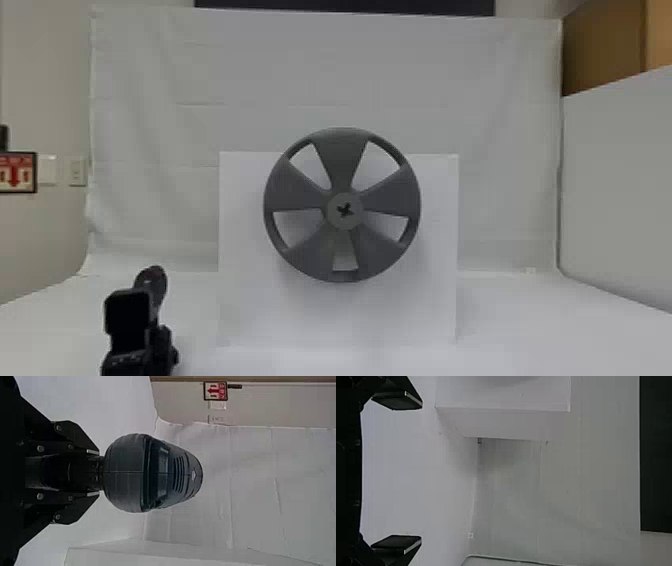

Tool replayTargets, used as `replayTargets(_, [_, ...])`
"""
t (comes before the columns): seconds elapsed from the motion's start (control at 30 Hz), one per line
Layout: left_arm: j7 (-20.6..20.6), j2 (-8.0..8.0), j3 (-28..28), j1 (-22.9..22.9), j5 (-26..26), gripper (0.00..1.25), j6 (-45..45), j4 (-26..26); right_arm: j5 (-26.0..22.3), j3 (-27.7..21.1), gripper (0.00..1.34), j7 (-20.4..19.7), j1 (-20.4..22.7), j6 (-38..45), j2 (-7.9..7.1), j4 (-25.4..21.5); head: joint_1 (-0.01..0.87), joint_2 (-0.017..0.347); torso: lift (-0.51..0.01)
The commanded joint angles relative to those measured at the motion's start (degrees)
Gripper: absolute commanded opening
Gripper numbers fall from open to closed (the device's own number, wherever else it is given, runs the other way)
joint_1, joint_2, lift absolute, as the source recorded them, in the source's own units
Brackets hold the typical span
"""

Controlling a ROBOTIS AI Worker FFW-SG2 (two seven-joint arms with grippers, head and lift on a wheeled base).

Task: Grasp the drill and bring into the middle of wheel

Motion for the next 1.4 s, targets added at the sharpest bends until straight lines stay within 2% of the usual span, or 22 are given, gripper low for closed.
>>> replayTargets(0.0, [-1.4,0.64,0.5,1.2,0.6,0.05,4.0,-6.0,-0.1,0.0,1.23,0.0,-0.1,0.0,-0.05,0.0,0.000,0.000,-0.406])
replayTargets(0.13, [-3.0,0.99,0.0,2.5,0.7,0.06,5.9,-11.0,-0.3,-0.2,1.23,0.0,-0.1,0.0,0.13,0.0,0.000,0.000,-0.406])
replayTargets(0.43, [-13.1,2.75,0.6,3.8,-1.1,0.06,12.4,-21.9,-0.4,-0.3,1.23,0.0,-0.2,0.0,0.22,0.0,0.000,0.000,-0.406])
replayTargets(0.63, [-16.8,2.92,1.3,5.5,-1.1,0.06,14.5,-28.4,-0.7,-0.6,1.22,0.0,-0.1,0.0,0.22,0.0,0.000,0.000,-0.406])
replayTargets(0.77, [-17.8,3.89,1.2,6.7,0.3,0.06,15.1,-32.2,-0.8,-0.8,1.22,0.0,0.0,0.0,0.22,0.0,0.000,0.000,-0.406])
replayTargets(0.9, [-18.4,4.33,0.8,7.9,1.6,0.06,15.3,-34.5,-1.1,-1.2,1.22,0.0,0.3,0.0,0.22,0.0,0.000,0.000,-0.406])
replayTargets(1.07, [-23.1,4.59,0.7,8.3,1.8,0.06,15.3,-35.6,-1.1,-1.4,1.22,0.0,0.4,0.0,0.31,0.0,0.000,0.000,-0.406])
replayTargets(1.37, [-28.6,5.12,0.6,8.4,2.2,0.06,15.2,-35.8,-1.1,-1.5,1.22,0.0,0.4,0.0,0.39,0.0,0.000,0.000,-0.406])
